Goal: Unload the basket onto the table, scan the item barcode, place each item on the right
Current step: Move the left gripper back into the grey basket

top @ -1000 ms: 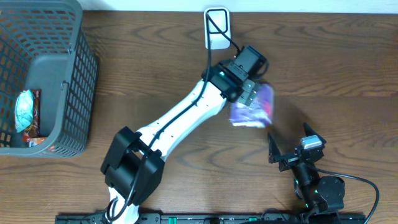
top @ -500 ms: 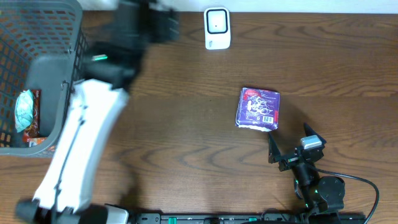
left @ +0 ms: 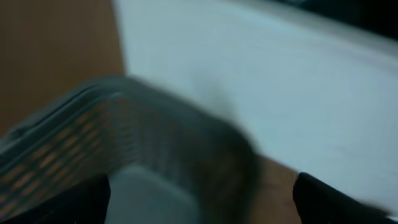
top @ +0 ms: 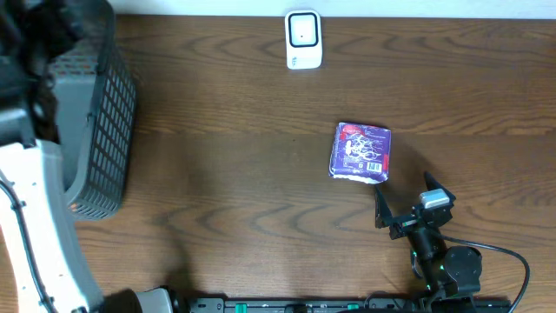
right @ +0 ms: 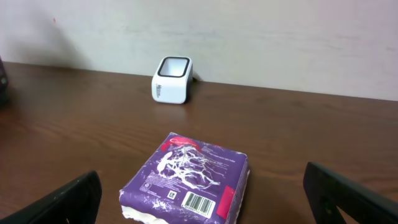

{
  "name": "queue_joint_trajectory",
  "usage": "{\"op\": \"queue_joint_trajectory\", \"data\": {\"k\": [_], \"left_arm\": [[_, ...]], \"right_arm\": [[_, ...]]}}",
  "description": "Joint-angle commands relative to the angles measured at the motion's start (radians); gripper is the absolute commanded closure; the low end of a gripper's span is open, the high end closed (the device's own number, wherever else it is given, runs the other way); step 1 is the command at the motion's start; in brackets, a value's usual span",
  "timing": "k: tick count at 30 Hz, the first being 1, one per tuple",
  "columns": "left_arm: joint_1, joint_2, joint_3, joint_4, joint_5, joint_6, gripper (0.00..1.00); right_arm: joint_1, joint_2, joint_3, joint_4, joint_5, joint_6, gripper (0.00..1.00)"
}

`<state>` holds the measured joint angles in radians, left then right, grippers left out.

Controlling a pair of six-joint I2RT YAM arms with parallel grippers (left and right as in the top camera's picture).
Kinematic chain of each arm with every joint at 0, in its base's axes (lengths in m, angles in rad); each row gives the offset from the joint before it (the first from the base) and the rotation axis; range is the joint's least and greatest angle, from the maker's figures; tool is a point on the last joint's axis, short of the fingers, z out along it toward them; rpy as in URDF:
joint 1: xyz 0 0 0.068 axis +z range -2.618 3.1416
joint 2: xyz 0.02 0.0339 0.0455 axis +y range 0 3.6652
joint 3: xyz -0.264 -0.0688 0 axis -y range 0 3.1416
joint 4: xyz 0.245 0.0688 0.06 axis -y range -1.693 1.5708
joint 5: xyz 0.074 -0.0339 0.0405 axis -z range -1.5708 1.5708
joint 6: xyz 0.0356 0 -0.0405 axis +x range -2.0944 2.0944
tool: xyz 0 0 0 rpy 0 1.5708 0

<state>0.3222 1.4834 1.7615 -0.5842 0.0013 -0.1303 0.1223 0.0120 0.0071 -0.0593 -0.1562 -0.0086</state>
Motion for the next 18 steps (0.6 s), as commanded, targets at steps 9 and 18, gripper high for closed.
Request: {"op": "queue_joint_trajectory", "data": {"k": [9,18], "left_arm": [[0.179,0.245,-0.017,-0.220,-0.061,-0.021,0.07],[0.205,0.403,-0.017,-0.387,-0.236,-0.102,0.07]], "right_arm": [[0.003,-0.006,-0.002,-0.004,0.008,0.008,0.01],[0.003,-0.006,-0.002,-0.004,0.008,0.008,0.01]]}}
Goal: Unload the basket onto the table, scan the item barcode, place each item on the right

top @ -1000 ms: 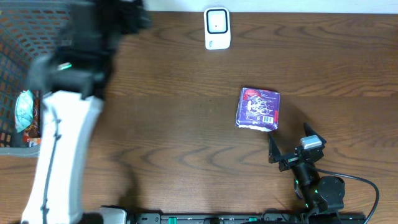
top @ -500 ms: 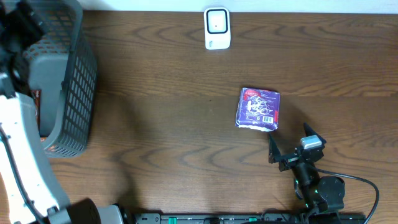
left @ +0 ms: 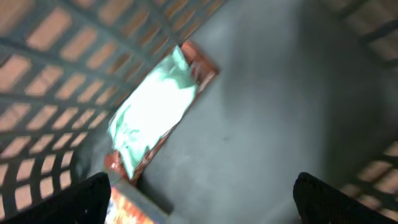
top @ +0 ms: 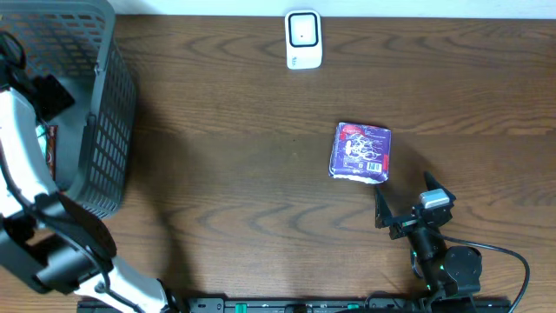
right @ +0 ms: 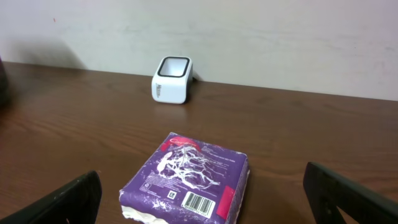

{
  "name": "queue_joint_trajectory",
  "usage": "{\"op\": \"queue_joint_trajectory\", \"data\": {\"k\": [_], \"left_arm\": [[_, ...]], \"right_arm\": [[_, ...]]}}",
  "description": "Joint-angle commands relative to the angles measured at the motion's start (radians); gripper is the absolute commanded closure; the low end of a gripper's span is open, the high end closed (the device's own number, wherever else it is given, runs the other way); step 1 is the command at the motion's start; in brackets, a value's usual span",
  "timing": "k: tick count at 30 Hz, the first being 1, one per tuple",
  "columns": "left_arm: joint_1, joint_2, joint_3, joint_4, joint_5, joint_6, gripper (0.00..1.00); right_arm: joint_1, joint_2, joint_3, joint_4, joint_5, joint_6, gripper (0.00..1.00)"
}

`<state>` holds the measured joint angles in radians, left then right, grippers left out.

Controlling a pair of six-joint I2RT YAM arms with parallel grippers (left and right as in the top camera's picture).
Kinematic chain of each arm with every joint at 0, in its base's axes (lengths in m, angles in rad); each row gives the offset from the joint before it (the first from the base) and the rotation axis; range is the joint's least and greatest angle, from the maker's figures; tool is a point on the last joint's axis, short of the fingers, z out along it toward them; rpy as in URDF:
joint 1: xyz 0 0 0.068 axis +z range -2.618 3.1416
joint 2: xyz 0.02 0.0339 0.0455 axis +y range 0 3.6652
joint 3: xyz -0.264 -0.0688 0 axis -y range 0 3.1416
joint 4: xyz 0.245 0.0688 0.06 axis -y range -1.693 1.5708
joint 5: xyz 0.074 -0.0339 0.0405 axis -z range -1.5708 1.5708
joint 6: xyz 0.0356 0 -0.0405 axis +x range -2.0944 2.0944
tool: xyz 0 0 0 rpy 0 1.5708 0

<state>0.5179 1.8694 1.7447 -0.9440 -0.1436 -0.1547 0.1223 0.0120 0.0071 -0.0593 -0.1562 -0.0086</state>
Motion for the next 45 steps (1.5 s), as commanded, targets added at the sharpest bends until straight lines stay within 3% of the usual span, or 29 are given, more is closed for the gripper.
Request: {"op": "queue_joint_trajectory", "data": {"k": [1,6,12,22,32,35,39,44,45], "left_arm": [[0.010,0.024,-0.001,-0.034,-0.100,-0.095,0.07],[0.010,0.046,-0.014,-0.026,-0.135,-0.080,0.07],[0.010,0.096,-0.029,-0.011,-0.136,0.086,0.07],[0.024,0.205,-0.029,0.065,-0.151,0.187,0.10],[0.053,0.258,-0.029,0.148,-0.154,0.196,0.12],[0.069,0.258,-0.029,0.141,-0.154,0.196,0.25],[0.086,0.259,-0.029,0.111,-0.153,0.196,0.34],[0.094,0.259,-0.042,0.067,-0.050,0.196,0.71],[0.094,0.259,-0.043,0.059,-0.016,0.196,0.75]], "right_arm": [[0.003,-0.006,-0.002,-0.004,0.008,0.008,0.01],[0.003,-0.006,-0.002,-0.005,0.008,0.008,0.01],[0.003,-0.006,-0.002,-0.005,0.008,0.008,0.01],[0.003,-0.006,-0.002,-0.004,0.008,0.008,0.01],[0.003,-0.006,-0.002,-0.005,0.008,0.008,0.01],[0.003,-0.006,-0.002,-0.004,0.008,0.008,0.01],[0.003,-0.006,-0.002,-0.004,0.008,0.008,0.01],[0.003,-0.006,-0.002,-0.004,0.008,0.008,0.01],[0.003,-0.006,-0.002,-0.004,0.008,0.008,0.01]]}}
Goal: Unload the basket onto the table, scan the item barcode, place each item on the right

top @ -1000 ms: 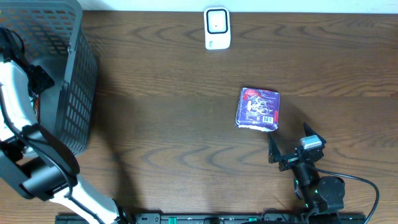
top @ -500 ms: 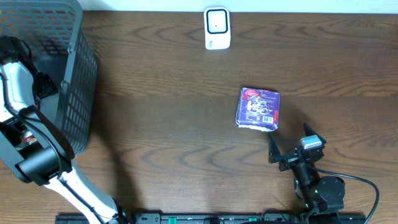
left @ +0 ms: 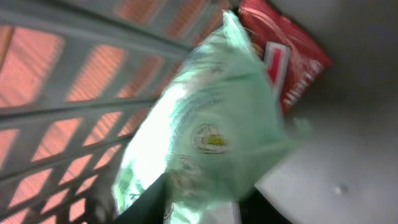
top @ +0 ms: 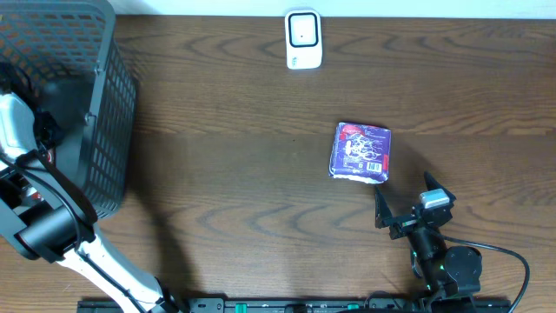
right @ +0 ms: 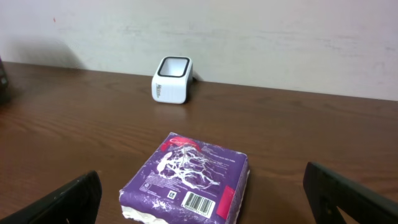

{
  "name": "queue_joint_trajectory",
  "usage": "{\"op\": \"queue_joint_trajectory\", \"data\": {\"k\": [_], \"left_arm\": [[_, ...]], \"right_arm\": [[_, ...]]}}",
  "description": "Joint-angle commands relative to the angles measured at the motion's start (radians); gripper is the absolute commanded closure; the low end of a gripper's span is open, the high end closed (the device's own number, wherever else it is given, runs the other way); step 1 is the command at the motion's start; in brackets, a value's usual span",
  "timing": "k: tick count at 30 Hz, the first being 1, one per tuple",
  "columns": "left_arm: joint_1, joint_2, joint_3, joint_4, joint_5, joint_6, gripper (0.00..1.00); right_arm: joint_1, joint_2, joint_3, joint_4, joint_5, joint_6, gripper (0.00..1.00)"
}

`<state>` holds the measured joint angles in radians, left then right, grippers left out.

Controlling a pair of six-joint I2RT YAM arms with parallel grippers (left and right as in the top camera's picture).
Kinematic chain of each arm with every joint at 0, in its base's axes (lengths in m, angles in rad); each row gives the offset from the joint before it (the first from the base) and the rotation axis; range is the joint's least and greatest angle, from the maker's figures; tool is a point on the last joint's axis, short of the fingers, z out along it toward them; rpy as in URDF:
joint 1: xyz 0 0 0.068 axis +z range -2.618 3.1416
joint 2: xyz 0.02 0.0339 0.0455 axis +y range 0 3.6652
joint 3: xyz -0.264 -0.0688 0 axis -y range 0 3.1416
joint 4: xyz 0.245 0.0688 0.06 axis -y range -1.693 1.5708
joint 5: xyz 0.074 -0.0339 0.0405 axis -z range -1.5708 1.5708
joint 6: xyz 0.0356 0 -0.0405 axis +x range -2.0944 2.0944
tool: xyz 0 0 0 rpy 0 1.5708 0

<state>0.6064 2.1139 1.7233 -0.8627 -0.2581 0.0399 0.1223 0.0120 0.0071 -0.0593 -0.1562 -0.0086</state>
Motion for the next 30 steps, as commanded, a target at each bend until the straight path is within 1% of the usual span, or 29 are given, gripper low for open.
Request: {"op": "queue_joint_trajectory", "data": {"k": [1,2,3,11,15,19,20,21,22,23,26,28,30], "left_arm": [[0.006,0.014,-0.024,-0.026,0.124,0.001,0.80],[0.006,0.014,-0.024,-0.031,0.138,0.001,0.91],[0.005,0.014,-0.024,-0.036,0.141,0.001,0.92],[0.005,-0.040,-0.023,-0.071,0.139,-0.019,0.93],[0.005,-0.137,-0.021,-0.052,0.140,-0.036,0.93],[0.005,-0.250,-0.021,0.002,0.143,-0.037,0.92],[0.005,-0.271,-0.021,0.010,0.143,-0.037,0.78],[0.005,-0.290,-0.021,0.016,0.143,-0.037,0.47],[0.005,-0.303,-0.021,0.016,0.143,-0.036,0.32],[0.005,-0.306,-0.021,0.014,0.142,-0.032,0.29],[0.006,-0.295,-0.029,-0.004,0.142,-0.011,0.16],[0.006,-0.282,-0.052,-0.003,0.142,0.007,0.13],[0.006,-0.264,-0.076,0.003,0.142,0.028,0.06]], "right_arm": [[0.003,-0.006,-0.002,-0.004,0.008,0.008,0.01],[0.003,-0.006,-0.002,-0.004,0.008,0.008,0.01],[0.003,-0.006,-0.002,-0.004,0.008,0.008,0.01],[0.003,-0.006,-0.002,-0.004,0.008,0.008,0.01],[0.003,-0.006,-0.002,-0.004,0.008,0.008,0.01],[0.003,-0.006,-0.002,-0.004,0.008,0.008,0.01],[0.003,-0.006,-0.002,-0.004,0.008,0.008,0.01],[0.003,-0.006,-0.002,-0.004,0.008,0.008,0.01],[0.003,-0.006,-0.002,-0.004,0.008,0.008,0.01],[0.003,-0.006,-0.002,-0.004,0.008,0.008,0.01],[0.003,-0.006,-0.002,-0.004,0.008,0.008,0.01],[0.003,-0.006,-0.002,-0.004,0.008,0.008,0.01],[0.003,-0.006,-0.002,-0.004,0.008,0.008,0.01]]}}
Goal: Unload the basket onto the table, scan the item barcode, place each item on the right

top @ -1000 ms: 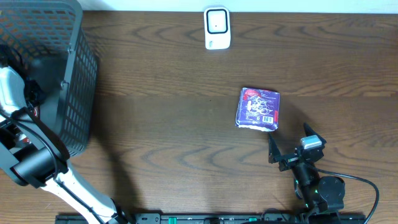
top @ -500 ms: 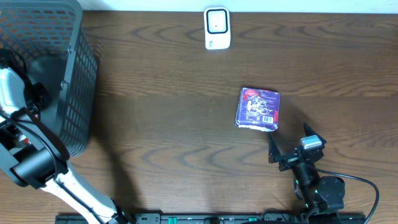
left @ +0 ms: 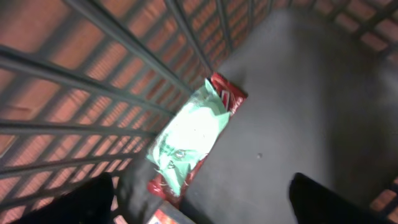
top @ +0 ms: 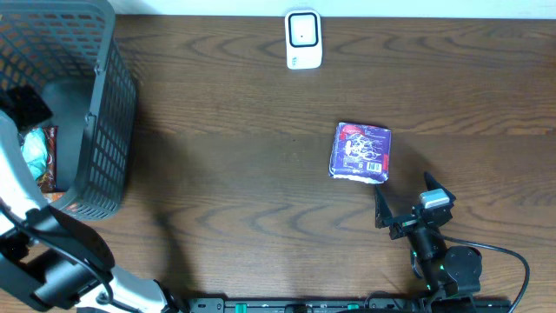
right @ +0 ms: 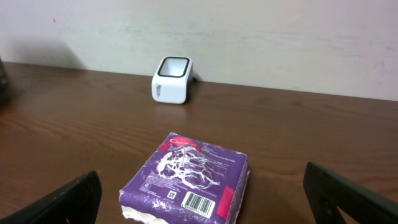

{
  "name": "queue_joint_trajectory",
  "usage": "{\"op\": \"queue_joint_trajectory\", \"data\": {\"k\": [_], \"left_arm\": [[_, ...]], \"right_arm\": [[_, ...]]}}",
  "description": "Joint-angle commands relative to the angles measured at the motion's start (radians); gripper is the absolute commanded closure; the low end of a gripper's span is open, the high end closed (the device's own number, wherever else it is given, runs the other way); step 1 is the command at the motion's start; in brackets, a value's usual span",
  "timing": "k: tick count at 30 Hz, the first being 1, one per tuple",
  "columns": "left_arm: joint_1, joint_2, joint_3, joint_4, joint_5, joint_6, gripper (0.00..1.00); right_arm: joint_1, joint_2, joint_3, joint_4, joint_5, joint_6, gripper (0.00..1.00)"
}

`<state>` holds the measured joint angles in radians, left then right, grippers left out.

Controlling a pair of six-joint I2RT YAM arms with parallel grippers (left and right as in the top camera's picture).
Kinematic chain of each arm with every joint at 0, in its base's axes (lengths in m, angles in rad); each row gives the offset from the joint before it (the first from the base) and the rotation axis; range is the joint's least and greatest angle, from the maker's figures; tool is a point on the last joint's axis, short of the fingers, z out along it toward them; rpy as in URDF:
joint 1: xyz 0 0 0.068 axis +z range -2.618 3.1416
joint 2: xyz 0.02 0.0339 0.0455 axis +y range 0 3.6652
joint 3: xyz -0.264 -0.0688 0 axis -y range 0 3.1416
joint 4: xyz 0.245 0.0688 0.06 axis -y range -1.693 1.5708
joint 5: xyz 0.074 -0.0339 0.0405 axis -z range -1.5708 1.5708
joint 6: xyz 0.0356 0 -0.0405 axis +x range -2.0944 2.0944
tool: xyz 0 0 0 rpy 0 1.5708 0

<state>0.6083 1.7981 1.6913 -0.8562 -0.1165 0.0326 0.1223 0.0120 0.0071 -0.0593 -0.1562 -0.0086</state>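
Note:
A green packet (left: 186, 134) lies on a red packet (left: 228, 98) on the floor of the grey mesh basket (top: 109, 113). My left gripper (left: 202, 186) hangs open above them inside the basket, holding nothing; from overhead it (top: 24, 106) is at the basket's left side, beside the green packet (top: 35, 148). A purple packet (right: 186, 177) lies flat, barcode up, right in front of my open right gripper (right: 200, 190). The white scanner (right: 172, 79) stands at the table's far edge.
The basket's mesh walls (left: 124, 68) close in around my left gripper. Another red-printed pack (left: 168, 214) pokes in at the bottom of the left wrist view. A pale wall (right: 249, 37) runs behind the scanner (top: 303, 39). The purple packet (top: 360, 150) lies right of centre.
My left gripper was pressed close against the green packet; now it is farther back and open, and the packet lies on the basket floor. The right gripper and the purple packet have not moved.
My left gripper was first at the basket's rim in a blurred view. Then it was open inside the basket above the green packet, then close up against that packet. Now it is back above it, empty. The right arm stayed still throughout.

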Motion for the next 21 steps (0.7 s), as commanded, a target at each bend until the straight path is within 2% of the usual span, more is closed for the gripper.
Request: {"op": "queue_joint_trajectory", "data": {"k": [1,6,11,16,18,19,21], "left_arm": [[0.004,0.069,-0.061,0.004,0.001,0.057,0.04],[0.004,0.141,-0.108,0.060,-0.005,0.103,0.03],[0.004,0.206,-0.119,0.144,-0.117,0.106,0.02],[0.004,0.252,-0.119,0.198,-0.135,0.132,0.02],[0.004,0.270,-0.119,0.201,-0.135,0.132,0.14],[0.004,0.279,-0.119,0.200,-0.135,0.132,0.28],[0.004,0.300,-0.119,0.196,-0.135,0.132,0.44]], "right_arm": [[0.003,-0.006,-0.002,-0.004,0.008,0.008,0.01],[0.003,-0.006,-0.002,-0.004,0.008,0.008,0.01],[0.003,-0.006,-0.002,-0.005,0.008,0.008,0.01],[0.003,-0.006,-0.002,-0.004,0.008,0.008,0.01],[0.003,-0.006,-0.002,-0.005,0.008,0.008,0.01],[0.003,-0.006,-0.002,-0.004,0.008,0.008,0.01],[0.003,-0.006,-0.002,-0.004,0.008,0.008,0.01]]}}
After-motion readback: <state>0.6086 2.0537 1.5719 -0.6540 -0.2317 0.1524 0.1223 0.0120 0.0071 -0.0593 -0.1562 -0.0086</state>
